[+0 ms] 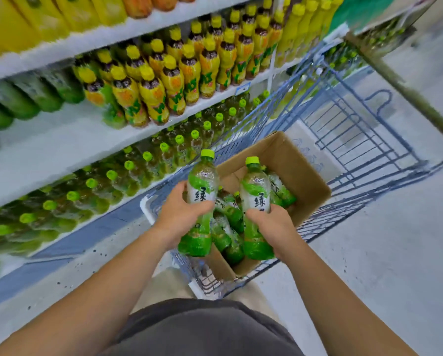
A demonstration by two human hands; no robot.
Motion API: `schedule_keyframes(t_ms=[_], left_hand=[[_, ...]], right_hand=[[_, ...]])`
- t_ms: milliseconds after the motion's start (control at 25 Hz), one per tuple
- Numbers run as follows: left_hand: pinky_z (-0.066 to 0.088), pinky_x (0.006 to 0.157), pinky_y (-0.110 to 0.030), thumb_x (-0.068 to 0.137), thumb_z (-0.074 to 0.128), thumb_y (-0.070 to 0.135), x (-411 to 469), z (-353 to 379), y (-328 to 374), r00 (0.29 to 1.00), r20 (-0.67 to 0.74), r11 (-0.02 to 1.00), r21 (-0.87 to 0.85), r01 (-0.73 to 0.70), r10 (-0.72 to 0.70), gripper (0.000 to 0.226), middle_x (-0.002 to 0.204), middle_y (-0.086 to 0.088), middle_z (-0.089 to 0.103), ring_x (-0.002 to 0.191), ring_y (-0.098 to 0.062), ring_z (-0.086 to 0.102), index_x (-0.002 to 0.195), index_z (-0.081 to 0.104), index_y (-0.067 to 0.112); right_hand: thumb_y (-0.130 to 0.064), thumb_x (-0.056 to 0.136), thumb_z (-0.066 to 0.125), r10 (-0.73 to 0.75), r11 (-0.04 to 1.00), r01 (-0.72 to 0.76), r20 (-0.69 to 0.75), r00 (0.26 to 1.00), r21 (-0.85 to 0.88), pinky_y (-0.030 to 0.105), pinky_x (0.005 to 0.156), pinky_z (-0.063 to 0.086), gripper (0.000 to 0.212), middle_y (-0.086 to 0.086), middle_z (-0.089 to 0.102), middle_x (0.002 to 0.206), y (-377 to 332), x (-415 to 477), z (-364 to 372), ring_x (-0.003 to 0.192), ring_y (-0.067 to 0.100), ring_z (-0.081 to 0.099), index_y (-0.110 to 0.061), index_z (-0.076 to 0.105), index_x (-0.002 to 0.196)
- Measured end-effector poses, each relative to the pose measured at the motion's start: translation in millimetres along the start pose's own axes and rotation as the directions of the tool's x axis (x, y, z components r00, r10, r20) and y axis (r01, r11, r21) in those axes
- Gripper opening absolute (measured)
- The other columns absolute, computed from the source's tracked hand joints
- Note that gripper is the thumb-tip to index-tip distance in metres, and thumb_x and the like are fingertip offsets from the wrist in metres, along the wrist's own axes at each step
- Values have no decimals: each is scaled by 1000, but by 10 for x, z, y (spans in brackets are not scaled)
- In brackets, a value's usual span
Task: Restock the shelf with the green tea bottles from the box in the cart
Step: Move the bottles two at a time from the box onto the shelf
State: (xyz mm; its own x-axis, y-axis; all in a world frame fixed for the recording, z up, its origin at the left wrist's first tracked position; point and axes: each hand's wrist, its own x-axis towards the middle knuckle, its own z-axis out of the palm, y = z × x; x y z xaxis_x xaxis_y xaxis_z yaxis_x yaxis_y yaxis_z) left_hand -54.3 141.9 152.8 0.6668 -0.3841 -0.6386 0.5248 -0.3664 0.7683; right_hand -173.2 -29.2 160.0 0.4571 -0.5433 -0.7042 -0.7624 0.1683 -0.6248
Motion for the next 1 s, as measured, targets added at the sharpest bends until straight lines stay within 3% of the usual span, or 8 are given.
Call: schedule_keyframes(t_ms=[160,320,440,600,760,880,1000], left_hand=[[55,58,-33,84,78,15,-584,-275,-1,990,-97,990,-89,-108,99,48,105,5,66,84,-20,71,121,51,30],[61,78,-43,82,81,20,-1104,-491,-174,951,-266,976,-105,-192,158,53,112,-1,69,92,-18,71,125,52,31],[60,83,-41,80,81,21,-1523,-678,-323,913,-362,966,-98,-238,188,58,110,3,68,93,-16,70,127,50,34],[61,81,-36,77,83,22,-2025,-1063,-550,844,-492,949,-98,-298,214,58,109,6,70,93,-11,71,125,53,34],[58,68,-27,76,83,20,-2369,-1488,-656,772,-596,918,-138,-371,222,50,100,5,74,87,-13,73,118,59,33],[60,71,-30,75,84,21,-2536,-1854,-722,730,-648,908,-138,-396,219,49,99,7,75,87,-12,73,116,60,36],[62,76,-34,75,84,17,-2550,-2281,-789,697,-685,906,-131,-403,211,52,100,7,75,87,-10,73,118,61,35]], right_hand=[[-29,80,71,-142,988,145,43,989,-58,47,76,55,13,7,70,83,-96,-543,144,83,31,68,-17,68,83],[-28,84,69,-240,960,258,157,958,-109,40,67,53,12,7,69,86,-150,-930,285,79,25,66,-17,67,88],[-30,80,69,-294,937,328,231,927,-123,51,77,58,17,12,75,88,-135,-1178,529,84,34,71,-14,71,85],[-37,72,70,-340,899,410,345,875,-155,51,80,57,28,10,76,86,-169,-1555,1035,83,32,72,-14,72,88],[-31,78,72,-364,882,455,440,821,-121,49,81,58,20,6,75,91,-307,-1873,1529,83,29,71,-21,70,94],[-26,84,72,-386,866,489,483,786,-104,39,73,57,12,7,73,92,-430,-2036,1955,80,24,69,-20,68,93],[-27,82,73,-401,856,507,493,772,-98,48,80,60,12,7,75,92,-547,-2123,2424,84,27,72,-21,68,91]])
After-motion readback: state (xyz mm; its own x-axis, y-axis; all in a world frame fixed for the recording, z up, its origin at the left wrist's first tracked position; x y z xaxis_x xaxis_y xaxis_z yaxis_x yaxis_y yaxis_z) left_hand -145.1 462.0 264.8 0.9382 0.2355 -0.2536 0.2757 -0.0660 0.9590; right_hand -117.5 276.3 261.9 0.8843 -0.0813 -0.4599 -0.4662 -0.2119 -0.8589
